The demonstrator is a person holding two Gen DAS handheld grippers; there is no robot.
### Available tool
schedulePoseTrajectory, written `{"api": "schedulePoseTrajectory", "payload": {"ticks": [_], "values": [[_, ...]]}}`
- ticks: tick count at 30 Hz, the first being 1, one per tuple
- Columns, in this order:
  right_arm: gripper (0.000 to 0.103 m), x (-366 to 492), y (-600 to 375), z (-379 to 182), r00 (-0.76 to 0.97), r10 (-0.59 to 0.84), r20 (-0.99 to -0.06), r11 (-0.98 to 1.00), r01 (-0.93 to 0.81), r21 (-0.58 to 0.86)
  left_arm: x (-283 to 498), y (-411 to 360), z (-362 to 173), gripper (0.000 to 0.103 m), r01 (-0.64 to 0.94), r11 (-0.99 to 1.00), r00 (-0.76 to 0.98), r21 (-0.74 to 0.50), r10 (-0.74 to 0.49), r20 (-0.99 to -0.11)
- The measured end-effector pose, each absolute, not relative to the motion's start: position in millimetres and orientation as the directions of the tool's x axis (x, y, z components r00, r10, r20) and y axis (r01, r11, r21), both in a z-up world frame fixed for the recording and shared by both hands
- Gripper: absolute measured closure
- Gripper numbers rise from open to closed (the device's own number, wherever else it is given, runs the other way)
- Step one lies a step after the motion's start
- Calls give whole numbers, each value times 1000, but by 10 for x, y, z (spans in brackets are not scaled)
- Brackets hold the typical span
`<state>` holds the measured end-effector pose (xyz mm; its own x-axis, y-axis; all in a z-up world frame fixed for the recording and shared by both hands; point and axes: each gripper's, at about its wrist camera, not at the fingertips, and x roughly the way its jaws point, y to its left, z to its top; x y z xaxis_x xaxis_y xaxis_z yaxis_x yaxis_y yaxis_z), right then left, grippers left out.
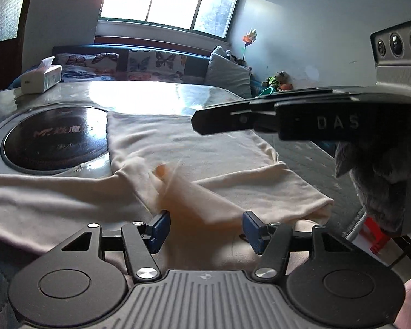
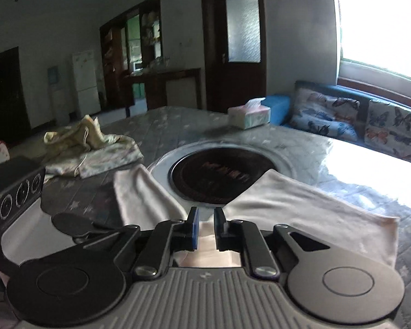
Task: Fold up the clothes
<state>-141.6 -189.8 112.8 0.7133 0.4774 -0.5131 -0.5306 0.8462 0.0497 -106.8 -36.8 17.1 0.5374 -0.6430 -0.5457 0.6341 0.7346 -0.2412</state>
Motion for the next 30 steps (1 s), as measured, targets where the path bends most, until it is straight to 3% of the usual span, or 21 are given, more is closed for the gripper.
{"api": "schedulePoseTrajectory", "payload": {"ticks": [4,14,20,25,30], "values": [[75,-1544,-2037,1157,721,467,-511,847,-531,24,-1063,-353,154,41,628,740,537,-243,-637,-554],[75,-1788,-2996,770,732,211,-648,954,-298,-26,-1040,-107,198,41,563,795,589,-226,-578,-566],[76,-1642,-3353,697,761,153,-631,979,-202,-6,-962,-97,303,46,543,810,612,-222,-563,-556],[76,-1423,-3301,644,753,197,-628,962,-273,-26,-966,-243,260,61,567,795,584,-216,-573,-574],[77,-1350,-3204,599,708,268,-653,908,-413,-74,-974,-270,276,65,573,794,586,-204,-571,-575]]}}
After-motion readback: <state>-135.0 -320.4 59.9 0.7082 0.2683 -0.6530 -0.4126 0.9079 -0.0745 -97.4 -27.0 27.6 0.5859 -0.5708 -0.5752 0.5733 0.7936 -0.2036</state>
